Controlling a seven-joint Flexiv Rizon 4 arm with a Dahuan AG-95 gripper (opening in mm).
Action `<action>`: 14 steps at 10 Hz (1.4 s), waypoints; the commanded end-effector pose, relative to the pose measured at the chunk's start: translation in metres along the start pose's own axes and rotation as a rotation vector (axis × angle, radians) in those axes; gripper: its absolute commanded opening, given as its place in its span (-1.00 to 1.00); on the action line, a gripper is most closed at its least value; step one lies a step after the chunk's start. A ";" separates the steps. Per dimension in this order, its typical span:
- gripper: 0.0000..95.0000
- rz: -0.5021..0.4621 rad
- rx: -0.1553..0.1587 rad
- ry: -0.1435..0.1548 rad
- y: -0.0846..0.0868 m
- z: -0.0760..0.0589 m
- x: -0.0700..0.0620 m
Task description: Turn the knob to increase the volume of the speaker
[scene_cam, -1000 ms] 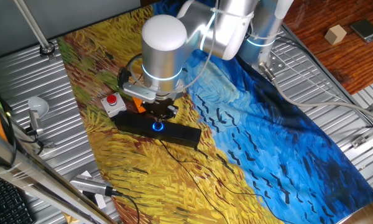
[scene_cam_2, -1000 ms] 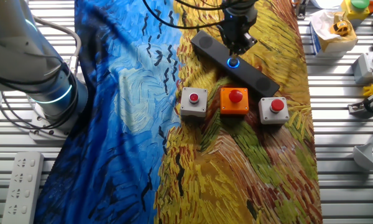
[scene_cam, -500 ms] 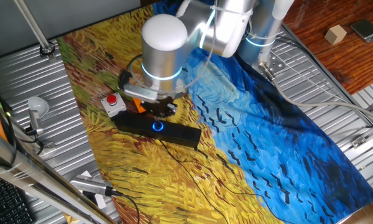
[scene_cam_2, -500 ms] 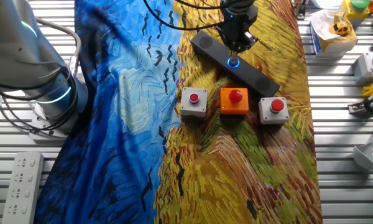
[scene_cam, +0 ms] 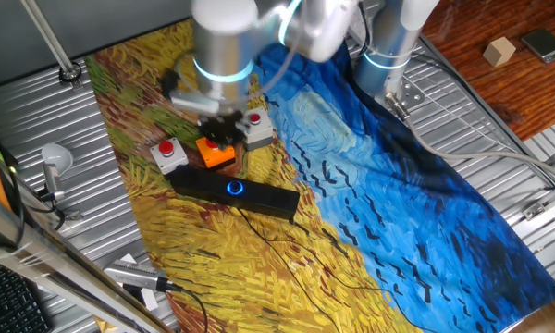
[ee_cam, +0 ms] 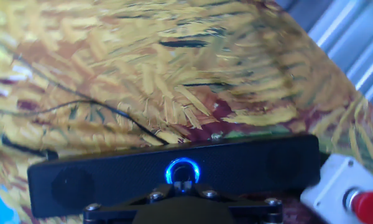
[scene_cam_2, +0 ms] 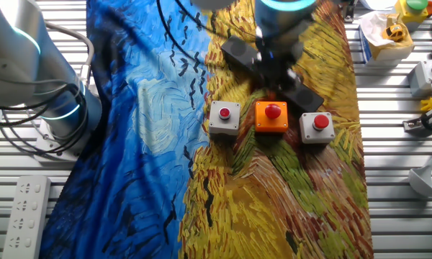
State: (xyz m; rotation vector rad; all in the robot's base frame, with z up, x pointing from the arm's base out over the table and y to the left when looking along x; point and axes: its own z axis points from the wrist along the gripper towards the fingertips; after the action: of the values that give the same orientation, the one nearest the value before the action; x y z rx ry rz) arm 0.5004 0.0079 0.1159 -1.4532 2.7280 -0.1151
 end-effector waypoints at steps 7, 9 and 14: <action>-1.00 0.075 -0.027 -0.011 -0.009 0.001 0.012; -1.00 0.026 -0.029 -0.011 -0.030 0.005 0.044; -1.00 -0.006 -0.036 -0.024 -0.065 0.025 0.106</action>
State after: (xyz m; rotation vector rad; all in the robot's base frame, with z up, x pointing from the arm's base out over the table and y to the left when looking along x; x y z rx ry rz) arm 0.4985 -0.1150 0.0944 -1.4526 2.7205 -0.0553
